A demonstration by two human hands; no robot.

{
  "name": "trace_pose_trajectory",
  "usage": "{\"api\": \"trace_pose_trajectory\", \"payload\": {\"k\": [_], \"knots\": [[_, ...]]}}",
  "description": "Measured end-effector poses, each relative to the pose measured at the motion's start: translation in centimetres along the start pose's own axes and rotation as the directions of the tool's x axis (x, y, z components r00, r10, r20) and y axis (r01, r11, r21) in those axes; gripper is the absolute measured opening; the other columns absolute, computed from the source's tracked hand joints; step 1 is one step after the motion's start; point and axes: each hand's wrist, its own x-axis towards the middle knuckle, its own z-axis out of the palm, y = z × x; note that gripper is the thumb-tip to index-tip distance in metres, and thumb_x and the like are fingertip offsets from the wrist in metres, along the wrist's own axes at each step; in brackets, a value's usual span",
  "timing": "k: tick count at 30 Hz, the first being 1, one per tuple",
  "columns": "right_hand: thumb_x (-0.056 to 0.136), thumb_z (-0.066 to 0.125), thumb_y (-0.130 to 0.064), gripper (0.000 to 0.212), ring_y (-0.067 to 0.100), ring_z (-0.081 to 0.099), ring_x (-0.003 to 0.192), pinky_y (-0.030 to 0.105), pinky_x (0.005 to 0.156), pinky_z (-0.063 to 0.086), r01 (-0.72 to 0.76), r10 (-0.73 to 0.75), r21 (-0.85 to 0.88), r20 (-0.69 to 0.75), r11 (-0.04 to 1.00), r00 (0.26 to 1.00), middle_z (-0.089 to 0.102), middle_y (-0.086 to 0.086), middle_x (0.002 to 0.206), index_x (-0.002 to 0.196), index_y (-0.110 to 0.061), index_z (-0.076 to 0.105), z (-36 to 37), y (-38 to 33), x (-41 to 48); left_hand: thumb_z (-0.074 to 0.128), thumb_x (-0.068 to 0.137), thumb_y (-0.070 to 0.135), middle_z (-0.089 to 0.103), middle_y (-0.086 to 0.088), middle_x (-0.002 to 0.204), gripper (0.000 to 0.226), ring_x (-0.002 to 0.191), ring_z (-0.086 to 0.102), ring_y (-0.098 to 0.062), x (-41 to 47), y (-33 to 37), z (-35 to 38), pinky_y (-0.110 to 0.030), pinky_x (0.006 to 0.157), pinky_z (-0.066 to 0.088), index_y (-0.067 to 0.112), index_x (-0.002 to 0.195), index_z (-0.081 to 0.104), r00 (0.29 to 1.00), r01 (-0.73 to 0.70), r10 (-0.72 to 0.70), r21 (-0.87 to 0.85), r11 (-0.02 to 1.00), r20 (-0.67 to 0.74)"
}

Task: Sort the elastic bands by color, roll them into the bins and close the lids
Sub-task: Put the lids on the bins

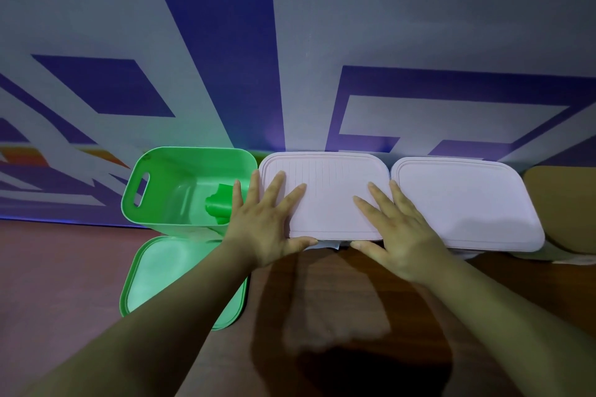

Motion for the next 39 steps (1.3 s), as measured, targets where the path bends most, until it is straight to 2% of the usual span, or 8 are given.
{"api": "trace_pose_trajectory", "payload": {"k": [6,11,15,20,27,32,35,39], "knots": [[0.088,0.028,-0.074,0.078,0.024,-0.007,0.152,0.034,0.121,0.001,0.004,-0.004,-0.011,-0.046,1.0,0.999,0.009,-0.006,0.165,0.155,-0.034,0.021,0.1,-0.4,-0.3,0.018,0.068,0.096,0.003,-0.004,0.166,0.1,0.149,-0.005,-0.046,0.0,0.0,-0.1,-0.069,0.115,0.001,0.045,0.153,0.0,1.0,-0.012,0.012,0.006,1.0,0.011],[0.09,0.035,-0.069,0.076,0.027,0.006,0.152,0.043,0.122,0.021,0.038,-0.033,0.04,-0.133,0.998,0.991,0.02,-0.002,0.163,0.152,-0.025,0.032,-0.3,-0.5,-0.5,0.017,0.07,0.094,0.011,-0.006,0.165,0.098,0.148,0.001,-0.049,0.0,-0.2,0.0,-0.067,0.116,0.005,0.045,0.153,0.006,0.999,-0.031,0.031,-0.012,0.999,-0.008],[0.091,0.038,-0.065,0.074,0.026,0.006,0.153,0.045,0.12,0.025,0.056,-0.049,0.035,-0.158,0.998,0.986,0.018,-0.002,0.164,0.153,-0.025,0.031,-0.3,-0.2,-0.5,0.02,0.071,0.093,0.02,-0.006,0.163,0.096,0.147,0.007,-0.05,0.0,0.0,0.1,-0.066,0.117,0.008,0.042,0.153,0.015,0.998,-0.042,0.04,-0.047,0.998,-0.041],[0.092,0.044,-0.063,0.071,0.029,0.015,0.151,0.048,0.118,0.029,0.051,-0.052,-0.009,-0.17,0.999,0.984,0.028,0.004,0.16,0.149,-0.021,0.04,0.3,0.3,-0.8,0.018,0.069,0.094,0.009,-0.004,0.165,0.099,0.148,-0.004,-0.047,0.2,0.3,0.0,-0.065,0.118,0.002,0.044,0.153,0.006,1.0,-0.031,0.03,-0.014,0.999,-0.007],[0.088,0.023,-0.076,0.082,0.024,0.001,0.153,0.043,0.123,0.016,-0.04,0.039,-0.093,-0.013,0.995,0.999,0.01,0.0,0.165,0.155,-0.031,0.02,0.7,-0.2,-0.5,0.022,0.067,0.096,-0.004,-0.002,0.166,0.101,0.148,-0.01,-0.044,0.5,0.2,-0.2,-0.069,0.115,0.004,0.047,0.151,-0.005,0.998,-0.016,0.015,0.014,1.0,0.062],[0.084,-0.004,-0.078,0.087,0.023,0.001,0.153,0.04,0.122,0.007,-0.056,0.058,-0.088,0.021,0.995,0.998,0.008,0.0,0.165,0.156,-0.032,0.016,0.4,-0.4,-0.1,0.005,0.066,0.098,-0.005,-0.004,0.166,0.099,0.15,-0.009,-0.041,0.5,0.2,-0.4,-0.071,0.113,0.003,0.047,0.151,-0.004,0.998,-0.002,0.002,0.001,1.0,0.067],[0.084,-0.001,-0.077,0.084,0.02,-0.006,0.152,0.04,0.123,0.0,-0.056,0.06,-0.096,0.048,0.994,0.997,0.002,-0.002,0.166,0.156,-0.034,0.01,0.4,-0.3,-0.2,0.003,0.065,0.098,0.001,-0.004,0.166,0.102,0.151,-0.01,-0.036,1.0,-0.1,-0.8,-0.071,0.113,-0.002,0.046,0.152,0.0,0.998,-0.013,0.013,0.001,1.0,0.067],[0.081,-0.001,-0.081,0.088,0.019,-0.001,0.153,0.041,0.123,0.0,-0.057,0.061,-0.059,0.064,0.997,0.996,0.015,-0.002,0.164,0.153,-0.036,0.022,-0.8,0.1,1.4,0.009,0.067,0.098,-0.001,-0.007,0.166,0.101,0.15,-0.013,-0.035,1.7,-0.6,-0.7,-0.068,0.115,0.002,0.045,0.153,-0.004,0.995,-0.052,0.053,-0.004,0.999,0.081]]}}
